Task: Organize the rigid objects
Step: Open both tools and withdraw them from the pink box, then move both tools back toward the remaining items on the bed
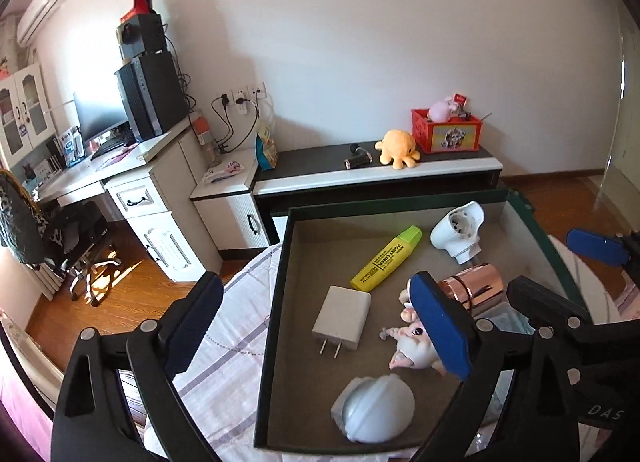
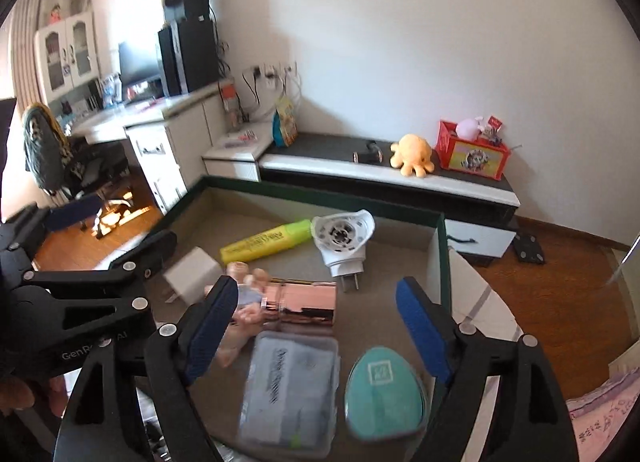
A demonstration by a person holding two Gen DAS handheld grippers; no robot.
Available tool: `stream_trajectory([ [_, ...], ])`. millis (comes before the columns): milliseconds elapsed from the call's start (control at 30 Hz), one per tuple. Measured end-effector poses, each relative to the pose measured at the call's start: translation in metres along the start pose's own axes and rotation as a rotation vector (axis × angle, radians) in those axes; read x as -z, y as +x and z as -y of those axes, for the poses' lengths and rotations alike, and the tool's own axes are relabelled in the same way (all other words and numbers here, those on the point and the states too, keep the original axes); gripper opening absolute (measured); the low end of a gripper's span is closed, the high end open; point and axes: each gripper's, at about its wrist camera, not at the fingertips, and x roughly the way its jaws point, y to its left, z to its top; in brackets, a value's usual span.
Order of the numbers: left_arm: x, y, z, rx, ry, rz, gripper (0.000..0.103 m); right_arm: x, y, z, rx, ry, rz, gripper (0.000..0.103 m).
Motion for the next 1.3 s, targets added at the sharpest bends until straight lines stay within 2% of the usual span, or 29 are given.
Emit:
stream_trajectory([
  [100,0.011,-0.05,-0.015,0.007,-0.041,0.079,0.103,0.008,-0.042,-0.013,-0.018,0.003,0.07,0.088],
  [233,0.031,-0.115,-0.029,0.015,-0.078,0.159,0.103,0.025,-0.1,-0.035,-0.027,-0.001,0.164,0.088],
  [300,0.044,-0.145,-0.034,-0.005,-0.083,0.199,0.103,0.034,-0.125,-0.046,-0.03,-0.009,0.204,0.089],
  [467,0.077,-0.212,-0.044,-0.042,-0.082,0.259,0.103,0.06,-0.182,-0.072,-0.077,-0.016,0.261,0.089],
  [600,0.101,-0.252,-0.045,-0.085,-0.097,0.281,0.103,0.084,-0.228,-0.091,-0.055,-0.024,0.329,0.089],
  [667,0.112,-0.272,-0.048,-0.08,-0.121,0.298,0.103,0.095,-0.246,-0.098,-0.048,-0.025,0.362,0.089],
  [800,0.128,-0.301,-0.047,-0.053,-0.132,0.319,0.103,0.113,-0.277,-0.103,-0.043,-0.012,0.402,0.089],
  [967,0.14,-0.33,-0.039,-0.062,-0.118,0.358,0.103,0.13,-0.307,-0.108,-0.007,0.0,0.44,0.089],
  [1300,0.151,-0.364,-0.033,-0.064,-0.101,0.403,0.103,0.151,-0.344,-0.11,0.024,0.01,0.485,0.089],
])
